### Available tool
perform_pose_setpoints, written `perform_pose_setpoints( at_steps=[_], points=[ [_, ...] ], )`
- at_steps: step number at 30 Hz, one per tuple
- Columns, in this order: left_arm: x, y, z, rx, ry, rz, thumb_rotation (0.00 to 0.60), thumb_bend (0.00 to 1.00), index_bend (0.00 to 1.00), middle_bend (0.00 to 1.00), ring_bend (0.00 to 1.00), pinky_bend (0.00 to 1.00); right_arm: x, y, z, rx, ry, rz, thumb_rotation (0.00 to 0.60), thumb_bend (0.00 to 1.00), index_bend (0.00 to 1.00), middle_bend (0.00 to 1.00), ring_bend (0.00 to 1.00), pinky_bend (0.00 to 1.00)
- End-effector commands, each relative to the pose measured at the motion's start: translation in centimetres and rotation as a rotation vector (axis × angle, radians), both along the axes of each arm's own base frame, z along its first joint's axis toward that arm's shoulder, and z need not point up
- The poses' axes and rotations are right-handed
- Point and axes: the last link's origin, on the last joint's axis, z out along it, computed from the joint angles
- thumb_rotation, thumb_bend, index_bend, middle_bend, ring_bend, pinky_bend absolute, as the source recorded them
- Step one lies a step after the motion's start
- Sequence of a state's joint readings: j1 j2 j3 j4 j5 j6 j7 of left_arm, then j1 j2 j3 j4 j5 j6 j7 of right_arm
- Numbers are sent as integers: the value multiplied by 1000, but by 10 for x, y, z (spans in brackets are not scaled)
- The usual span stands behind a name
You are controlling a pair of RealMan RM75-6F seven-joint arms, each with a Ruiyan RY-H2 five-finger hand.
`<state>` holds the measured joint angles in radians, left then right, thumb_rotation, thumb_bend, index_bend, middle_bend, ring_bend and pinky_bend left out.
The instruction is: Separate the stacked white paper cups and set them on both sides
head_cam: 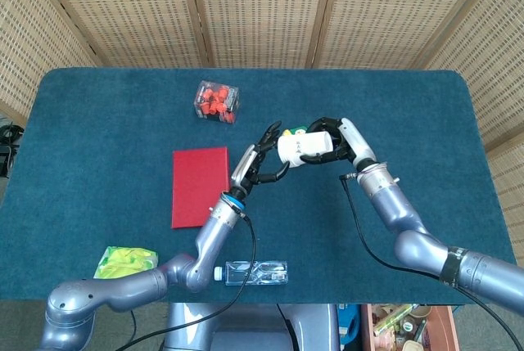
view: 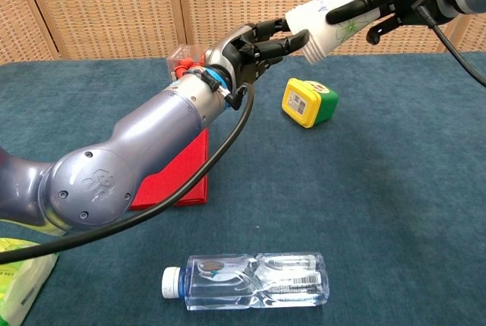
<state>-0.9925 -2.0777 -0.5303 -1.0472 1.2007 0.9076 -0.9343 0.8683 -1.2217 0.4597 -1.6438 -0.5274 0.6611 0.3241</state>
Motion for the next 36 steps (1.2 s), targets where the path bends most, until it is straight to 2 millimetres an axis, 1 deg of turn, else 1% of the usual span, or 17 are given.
perform_pose_setpoints(
  at_steps=[1, 5, 11, 20, 23, 27, 30, 34, 36],
  points=[
    [-2, 0, 0, -2, -4, 11, 600, 427, 592, 0, 0, 0, -1, 1, 2, -4, 1, -2, 600, 115, 776, 616, 495, 739],
    [-4, 0, 0, -4, -3, 17, 600, 447, 617, 1, 0, 0, -3, 1, 2, -6, -4, -6, 600, 115, 776, 616, 495, 739],
    [-10, -1, -1, 1, 0, 31, 600, 449, 651, 13, 0, 0, -5, 1, 2, -9, -3, -6, 600, 115, 776, 616, 495, 739],
    [-8, 0, 0, -2, -4, 31, 600, 450, 669, 20, 0, 0, -7, 1, 0, -5, 4, -8, 600, 115, 776, 615, 495, 739],
    [-10, -1, 1, 4, 1, 29, 600, 451, 672, 21, 0, 0, -7, 0, 1, -8, 7, -9, 600, 115, 776, 616, 495, 739],
    [-19, -4, 4, 13, 10, 31, 600, 451, 672, 23, 0, 0, -9, -2, 4, -16, 12, -18, 600, 115, 776, 616, 495, 739],
    [-31, -7, 9, 28, 22, 35, 600, 451, 673, 25, 0, 0, -9, -3, 7, -22, 11, -24, 600, 115, 776, 616, 495, 739],
    [-50, -11, 22, 50, 41, 48, 600, 451, 673, 27, 0, 0, -10, -3, 11, -27, 18, -25, 600, 115, 776, 616, 495, 739],
    [-56, -13, 28, 63, 49, 51, 600, 451, 674, 27, 0, 0, -11, -3, 13, -31, 20, -27, 600, 115, 777, 616, 495, 739]
  ],
)
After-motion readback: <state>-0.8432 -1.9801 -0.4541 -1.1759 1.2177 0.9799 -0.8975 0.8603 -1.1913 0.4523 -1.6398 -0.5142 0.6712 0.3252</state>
